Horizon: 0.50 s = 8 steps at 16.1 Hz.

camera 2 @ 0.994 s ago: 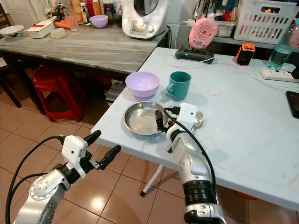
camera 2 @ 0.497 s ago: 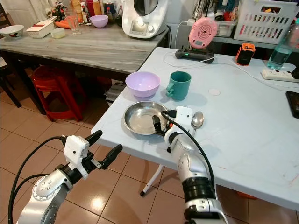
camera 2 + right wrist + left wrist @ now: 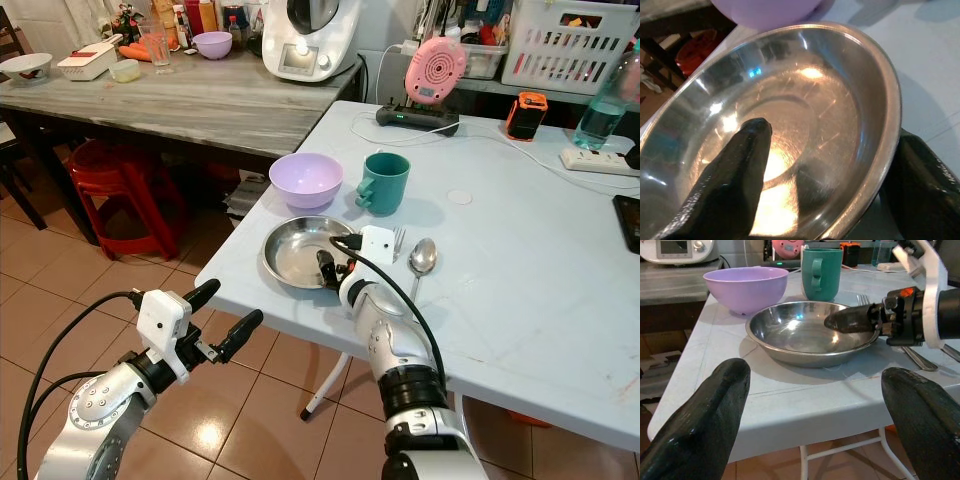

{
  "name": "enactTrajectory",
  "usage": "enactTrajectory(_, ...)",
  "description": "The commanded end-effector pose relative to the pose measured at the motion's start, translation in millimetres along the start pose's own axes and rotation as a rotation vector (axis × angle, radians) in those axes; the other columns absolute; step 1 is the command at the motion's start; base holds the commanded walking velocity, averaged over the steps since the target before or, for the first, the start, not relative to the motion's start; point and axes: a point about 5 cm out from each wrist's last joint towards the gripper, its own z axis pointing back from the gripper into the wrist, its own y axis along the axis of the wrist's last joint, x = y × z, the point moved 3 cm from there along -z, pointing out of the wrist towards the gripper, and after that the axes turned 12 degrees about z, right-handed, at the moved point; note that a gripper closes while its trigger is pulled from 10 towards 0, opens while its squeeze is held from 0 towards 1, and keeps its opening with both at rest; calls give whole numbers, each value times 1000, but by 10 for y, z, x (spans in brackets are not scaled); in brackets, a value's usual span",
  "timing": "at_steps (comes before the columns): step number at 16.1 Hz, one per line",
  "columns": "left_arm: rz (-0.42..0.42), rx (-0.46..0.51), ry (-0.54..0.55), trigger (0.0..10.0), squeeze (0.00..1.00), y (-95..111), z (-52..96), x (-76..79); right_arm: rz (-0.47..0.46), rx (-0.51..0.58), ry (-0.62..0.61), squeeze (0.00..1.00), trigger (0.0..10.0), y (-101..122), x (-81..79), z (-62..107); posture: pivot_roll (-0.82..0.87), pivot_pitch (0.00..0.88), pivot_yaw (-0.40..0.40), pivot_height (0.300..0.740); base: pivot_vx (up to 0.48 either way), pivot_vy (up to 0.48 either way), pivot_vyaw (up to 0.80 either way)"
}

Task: Setting the table

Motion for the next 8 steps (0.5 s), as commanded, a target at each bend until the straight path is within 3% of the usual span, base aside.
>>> enactTrajectory(1, -14, 7, -18, 10000, 0, 50, -13, 14, 2, 2, -5, 0, 0, 47, -9, -23, 57, 1, 28, 740, 0, 0, 0)
enactTrajectory(8, -20, -12, -66, 10000, 0, 21, 0, 38, -73, -24, -29, 0, 0, 14, 34, -43, 56, 3, 28, 740, 0, 0, 0)
